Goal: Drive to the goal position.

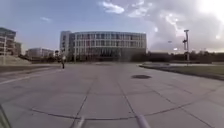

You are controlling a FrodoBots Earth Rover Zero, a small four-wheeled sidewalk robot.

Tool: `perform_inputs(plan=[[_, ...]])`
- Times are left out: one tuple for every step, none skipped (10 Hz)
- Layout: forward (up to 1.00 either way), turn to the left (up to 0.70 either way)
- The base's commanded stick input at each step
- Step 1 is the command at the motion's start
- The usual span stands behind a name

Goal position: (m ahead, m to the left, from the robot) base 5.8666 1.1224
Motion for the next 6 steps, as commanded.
perform_inputs(plan=[[0.45, 0.00], [0.45, 0.00], [0.45, 0.00], [0.45, 0.00], [0.45, 0.00], [0.45, 0.00]])
